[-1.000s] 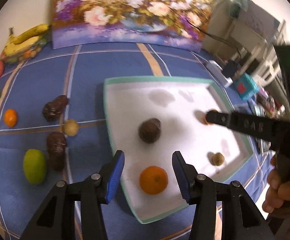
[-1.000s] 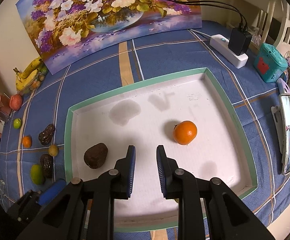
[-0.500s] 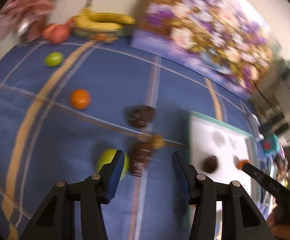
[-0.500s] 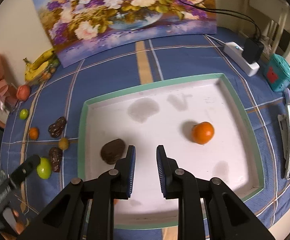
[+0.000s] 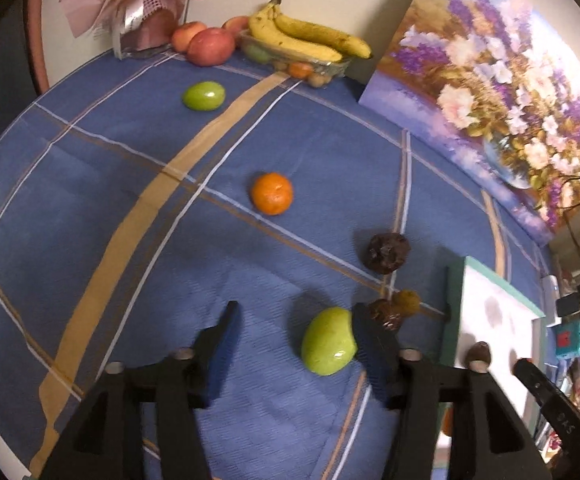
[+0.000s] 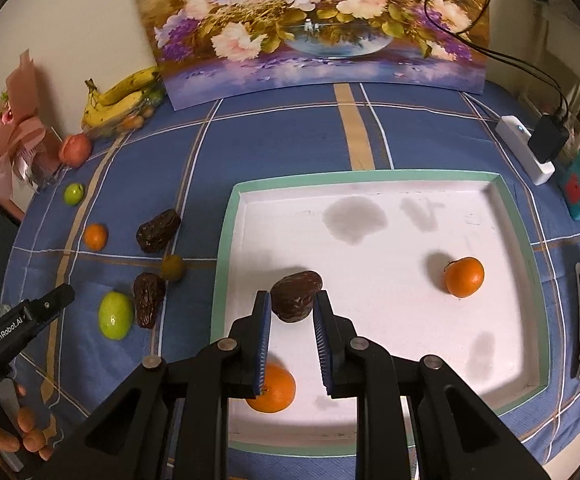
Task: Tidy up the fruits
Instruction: 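Grasp a dark brown date with the right gripper, then lower the date into the white tray and open the right gripper, then move both grippers back toward the remaining fruits on the cloth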
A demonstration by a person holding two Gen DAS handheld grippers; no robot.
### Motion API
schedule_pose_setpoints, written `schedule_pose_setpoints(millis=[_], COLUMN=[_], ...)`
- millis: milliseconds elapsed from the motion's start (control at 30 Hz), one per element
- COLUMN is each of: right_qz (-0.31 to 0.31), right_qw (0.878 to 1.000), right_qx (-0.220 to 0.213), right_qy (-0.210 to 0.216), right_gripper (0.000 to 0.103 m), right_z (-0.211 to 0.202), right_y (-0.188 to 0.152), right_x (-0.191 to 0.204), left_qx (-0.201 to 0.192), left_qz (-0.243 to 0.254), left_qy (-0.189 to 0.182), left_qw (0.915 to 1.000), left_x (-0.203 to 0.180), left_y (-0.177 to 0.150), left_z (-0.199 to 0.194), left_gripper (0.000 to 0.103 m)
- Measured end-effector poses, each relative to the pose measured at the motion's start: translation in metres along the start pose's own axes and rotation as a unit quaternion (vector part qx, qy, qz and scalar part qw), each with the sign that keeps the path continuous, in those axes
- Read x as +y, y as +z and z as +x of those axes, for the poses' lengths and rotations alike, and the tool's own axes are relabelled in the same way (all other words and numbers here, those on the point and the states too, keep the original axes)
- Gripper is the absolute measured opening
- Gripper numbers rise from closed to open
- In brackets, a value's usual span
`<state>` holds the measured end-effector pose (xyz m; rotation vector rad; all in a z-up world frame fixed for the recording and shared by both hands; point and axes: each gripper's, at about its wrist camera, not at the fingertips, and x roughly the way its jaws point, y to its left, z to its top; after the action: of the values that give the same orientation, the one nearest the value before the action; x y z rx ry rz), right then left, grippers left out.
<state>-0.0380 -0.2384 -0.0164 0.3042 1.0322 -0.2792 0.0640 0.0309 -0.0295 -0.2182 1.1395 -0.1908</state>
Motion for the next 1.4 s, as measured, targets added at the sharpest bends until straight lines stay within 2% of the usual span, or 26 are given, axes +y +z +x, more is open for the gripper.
schedule_pose_setpoints(millis=[100, 133, 167, 233, 267, 333, 433, 600, 733, 867, 1067, 1167, 1233, 1400], right_qz=[-0.002, -0.001, 0.0, -0.002, -0.007, -0.013, -0.024, -0.034, -0.033, -0.048, -0.056, -0.064, -0.062, -0.062], right_qw=[1.0, 1.0, 1.0, 1.0, 1.0, 1.0, 0.999, 0.999, 0.999, 0.997, 0.997, 0.995, 0.995, 0.996], right_qx=[0.007, 0.01, 0.014, 0.016, 0.017, 0.019, 0.017, -0.005, -0.022, -0.041, -0.059, -0.08, -0.08, -0.058], right_qy=[-0.001, -0.004, -0.01, -0.021, -0.023, -0.021, -0.026, -0.025, -0.021, -0.037, -0.013, -0.017, -0.019, -0.02], right_gripper=[0.025, 0.035, 0.056, 0.077, 0.077, 0.079, 0.094, 0.095, 0.095, 0.095, 0.095, 0.095, 0.095, 0.095], right_z=[0.004, 0.005, 0.007, 0.01, 0.011, 0.012, 0.014, 0.011, 0.009, 0.007, 0.006, 0.005, 0.006, 0.014], right_y=[0.0, 0.0, -0.001, -0.001, -0.001, -0.002, -0.003, -0.002, 0.001, 0.003, 0.005, 0.006, 0.008, 0.011], right_x=[0.001, 0.001, 0.001, 0.0, 0.001, 0.002, 0.005, 0.01, 0.013, 0.022, 0.041, 0.051, 0.057, 0.068], left_qx=[0.004, 0.004, 0.003, 0.002, 0.002, 0.0, 0.003, -0.001, -0.012, -0.027, -0.045, -0.055, -0.052, -0.046], left_qz=[-0.004, -0.006, -0.01, -0.012, -0.014, -0.015, -0.018, -0.006, -0.002, 0.007, -0.009, -0.003, -0.005, -0.019], left_qy=[0.017, 0.022, 0.029, 0.038, 0.042, 0.049, 0.053, 0.054, 0.041, 0.074, 0.085, 0.113, 0.124, 0.123], left_qw=[0.9998, 0.9997, 0.9995, 0.9992, 0.999, 0.9987, 0.9984, 0.9985, 0.9991, 0.9969, 0.9954, 0.9921, 0.9909, 0.9911], left_x=[0.003, 0.004, 0.006, 0.009, 0.01, 0.012, 0.014, 0.009, 0.002, -0.007, -0.008, -0.01, -0.01, -0.001], left_y=[-0.002, -0.003, -0.003, -0.004, -0.004, -0.005, -0.005, -0.003, 0.001, 0.007, 0.02, 0.022, 0.026, 0.034], left_z=[0.003, 0.004, 0.005, 0.006, 0.007, 0.009, 0.012, 0.012, 0.008, 0.002, -0.004, -0.006, -0.005, 0.002], left_gripper=[0.078, 0.081, 0.088, 0.098, 0.103, 0.103, 0.103, 0.103, 0.103, 0.103, 0.103, 0.103, 0.103, 0.103])
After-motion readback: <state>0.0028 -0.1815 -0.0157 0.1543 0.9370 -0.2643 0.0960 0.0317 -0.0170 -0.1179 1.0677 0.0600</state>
